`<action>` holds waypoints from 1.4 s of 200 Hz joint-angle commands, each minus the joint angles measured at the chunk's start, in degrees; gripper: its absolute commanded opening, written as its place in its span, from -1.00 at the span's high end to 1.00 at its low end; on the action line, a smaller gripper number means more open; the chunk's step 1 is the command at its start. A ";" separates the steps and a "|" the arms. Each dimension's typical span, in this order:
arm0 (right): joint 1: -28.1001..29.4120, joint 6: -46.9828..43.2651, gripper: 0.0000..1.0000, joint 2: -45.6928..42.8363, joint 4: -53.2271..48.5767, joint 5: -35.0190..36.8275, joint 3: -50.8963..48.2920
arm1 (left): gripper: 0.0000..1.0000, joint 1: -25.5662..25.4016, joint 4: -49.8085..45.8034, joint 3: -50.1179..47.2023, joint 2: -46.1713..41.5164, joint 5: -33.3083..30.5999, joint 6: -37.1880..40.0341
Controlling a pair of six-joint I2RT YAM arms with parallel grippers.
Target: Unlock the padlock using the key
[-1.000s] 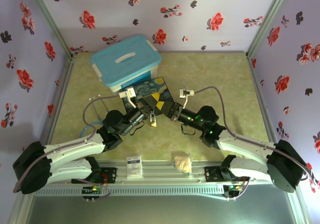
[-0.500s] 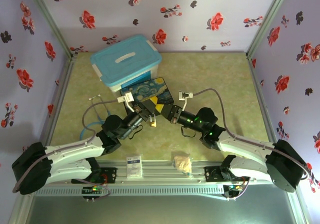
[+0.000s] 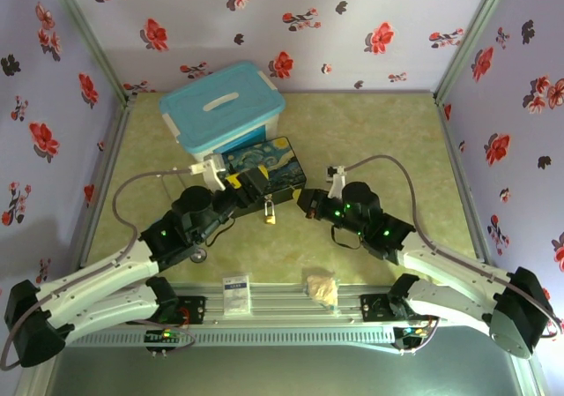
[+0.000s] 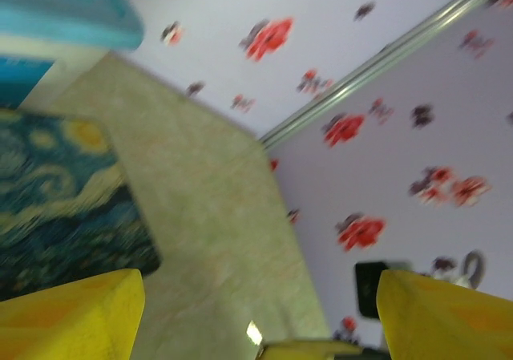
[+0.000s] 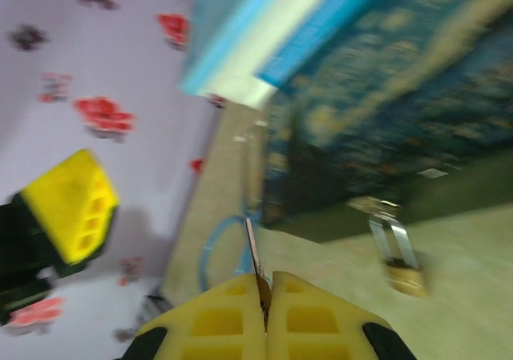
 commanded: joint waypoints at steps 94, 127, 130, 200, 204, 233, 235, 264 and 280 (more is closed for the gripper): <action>-1.15 -3.14 1.00 3.68 -12.44 6.04 0.78 | -0.42 0.77 -0.62 -7.96 21.20 6.25 1.58; -1.12 -1.93 1.00 5.18 -10.56 5.96 0.60 | -0.26 2.08 2.87 -8.41 26.76 6.44 2.97; -1.13 -1.74 1.00 5.27 -10.27 5.82 0.48 | -0.24 2.19 2.86 -8.16 27.23 6.63 3.12; -1.12 -1.33 1.00 6.19 -9.99 5.27 0.42 | -0.04 2.75 11.06 -7.75 36.16 8.90 4.10; -1.12 -1.28 1.00 6.19 -9.99 5.26 0.50 | -0.04 2.75 10.94 -7.48 36.60 8.99 4.08; -1.21 -1.16 1.00 6.37 -8.53 4.67 -0.05 | -0.05 3.03 11.31 -6.01 39.64 9.94 4.55; -1.20 -1.15 1.00 6.43 -8.40 4.65 -0.09 | -0.05 3.06 11.23 -5.87 39.80 10.02 4.52; -1.15 -0.99 1.00 6.73 -7.88 4.37 -0.12 | 0.04 3.20 11.29 -4.91 41.60 10.62 4.64; -1.15 -0.80 1.00 6.70 -7.47 4.68 -0.59 | 0.08 3.20 10.82 -4.17 42.46 11.08 4.86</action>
